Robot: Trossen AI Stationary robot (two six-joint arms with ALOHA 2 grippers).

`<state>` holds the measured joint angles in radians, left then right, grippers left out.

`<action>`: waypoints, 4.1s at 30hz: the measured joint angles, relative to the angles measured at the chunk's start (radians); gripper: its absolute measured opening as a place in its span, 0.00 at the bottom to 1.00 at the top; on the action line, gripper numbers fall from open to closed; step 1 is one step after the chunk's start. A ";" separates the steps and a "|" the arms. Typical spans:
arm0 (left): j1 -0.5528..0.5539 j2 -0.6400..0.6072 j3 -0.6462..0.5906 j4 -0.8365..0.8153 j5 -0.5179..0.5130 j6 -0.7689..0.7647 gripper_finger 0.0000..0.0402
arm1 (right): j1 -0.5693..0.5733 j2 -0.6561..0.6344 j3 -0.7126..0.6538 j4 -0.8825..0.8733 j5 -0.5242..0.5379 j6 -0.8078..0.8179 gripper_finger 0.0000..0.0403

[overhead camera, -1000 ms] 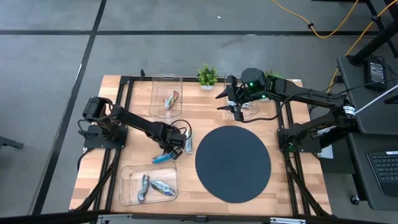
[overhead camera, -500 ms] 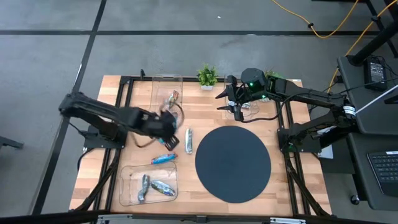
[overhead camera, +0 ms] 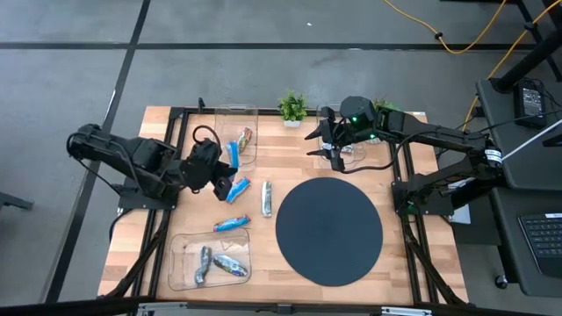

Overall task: Pick and place Granola Bars by type
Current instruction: Put the red granola bar into the top left transparent bin

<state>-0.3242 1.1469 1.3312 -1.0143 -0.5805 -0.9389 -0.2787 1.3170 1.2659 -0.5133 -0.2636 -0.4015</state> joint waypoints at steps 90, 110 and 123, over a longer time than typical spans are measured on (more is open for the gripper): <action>0.790 0.060 -0.203 0.097 0.954 0.572 0.32 | 0.000 0.000 0.000 -0.021 -0.001 -0.049 0.54; 0.317 -0.029 -0.309 0.059 0.574 0.219 0.31 | 0.000 0.057 0.000 -0.008 0.000 -0.048 0.54; 0.308 -0.029 -0.587 0.153 0.619 0.043 0.32 | 0.000 0.058 0.000 -0.008 0.000 -0.047 0.54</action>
<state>-0.0162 1.1183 0.7445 -0.8608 0.0381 -0.8959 -0.2784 1.3750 1.2659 -0.5209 -0.2637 -0.4486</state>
